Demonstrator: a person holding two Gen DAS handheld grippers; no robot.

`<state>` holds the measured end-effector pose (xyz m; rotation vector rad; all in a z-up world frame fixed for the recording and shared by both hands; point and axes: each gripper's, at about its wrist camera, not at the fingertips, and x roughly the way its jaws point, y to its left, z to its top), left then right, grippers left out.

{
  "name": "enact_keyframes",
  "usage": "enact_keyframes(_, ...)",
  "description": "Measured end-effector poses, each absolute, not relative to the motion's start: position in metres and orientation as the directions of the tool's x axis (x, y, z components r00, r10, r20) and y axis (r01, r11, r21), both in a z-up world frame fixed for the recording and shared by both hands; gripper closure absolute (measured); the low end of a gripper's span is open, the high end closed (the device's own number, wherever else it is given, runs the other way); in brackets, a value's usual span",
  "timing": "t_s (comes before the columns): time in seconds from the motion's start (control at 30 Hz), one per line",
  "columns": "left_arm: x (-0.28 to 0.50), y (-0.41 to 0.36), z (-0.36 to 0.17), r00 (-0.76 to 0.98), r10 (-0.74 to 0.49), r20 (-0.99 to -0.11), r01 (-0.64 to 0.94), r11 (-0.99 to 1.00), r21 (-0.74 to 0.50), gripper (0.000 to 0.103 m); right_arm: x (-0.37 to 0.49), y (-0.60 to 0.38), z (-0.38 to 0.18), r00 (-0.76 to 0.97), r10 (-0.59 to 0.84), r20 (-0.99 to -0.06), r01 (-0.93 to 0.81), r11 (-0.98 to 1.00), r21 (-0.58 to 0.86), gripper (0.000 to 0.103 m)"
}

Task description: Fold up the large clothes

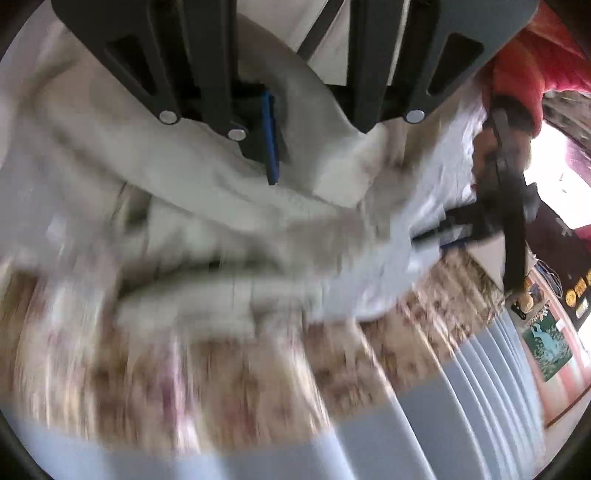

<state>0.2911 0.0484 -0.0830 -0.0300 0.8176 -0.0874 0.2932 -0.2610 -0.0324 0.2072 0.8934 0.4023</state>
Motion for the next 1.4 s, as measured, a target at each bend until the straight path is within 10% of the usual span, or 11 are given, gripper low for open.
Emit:
enact_keyframes(0.17,0.295,0.032,-0.098,0.615,-0.163,-0.771,0.128,0.986,-0.106,0.004,0.264,-0.292,-0.024,0.609,0.464,-0.643,-0.211,0.876,0.433,0.029)
enact_keyframes(0.27,0.289,0.008,-0.107,0.570,-0.227,-0.790,0.201,0.970,-0.134,0.004,0.245,-0.314,-0.015,0.668,0.458,-0.586,-0.218,0.874,0.435,0.020)
enact_keyframes(0.63,0.265,-0.053,-0.120,0.490,-0.282,-0.825,0.292,0.945,-0.150,0.010,0.240,-0.386,-0.050,0.726,0.136,-0.674,0.125,0.938,0.323,0.019)
enact_keyframes(0.93,0.260,-0.079,-0.121,0.441,-0.352,-0.826,0.353,0.914,-0.200,0.011,0.259,-0.392,-0.086,0.658,0.145,-0.738,0.164,0.930,0.329,0.019)
enact_keyframes(1.03,0.265,-0.089,-0.128,0.404,-0.385,-0.830,0.372,0.898,-0.235,0.054,0.257,-0.392,-0.083,0.668,0.146,-0.729,0.153,0.933,0.327,0.019)
enact_keyframes(1.13,0.268,-0.091,-0.128,0.401,-0.403,-0.823,0.376,0.891,-0.253,0.075,0.253,-0.396,-0.080,0.680,0.154,-0.717,0.154,0.926,0.345,0.019)
enact_keyframes(1.4,0.271,-0.027,-0.065,0.629,-0.288,-0.722,0.254,0.954,-0.159,0.082,0.244,-0.400,-0.059,0.736,0.166,-0.656,0.137,0.913,0.385,0.019)
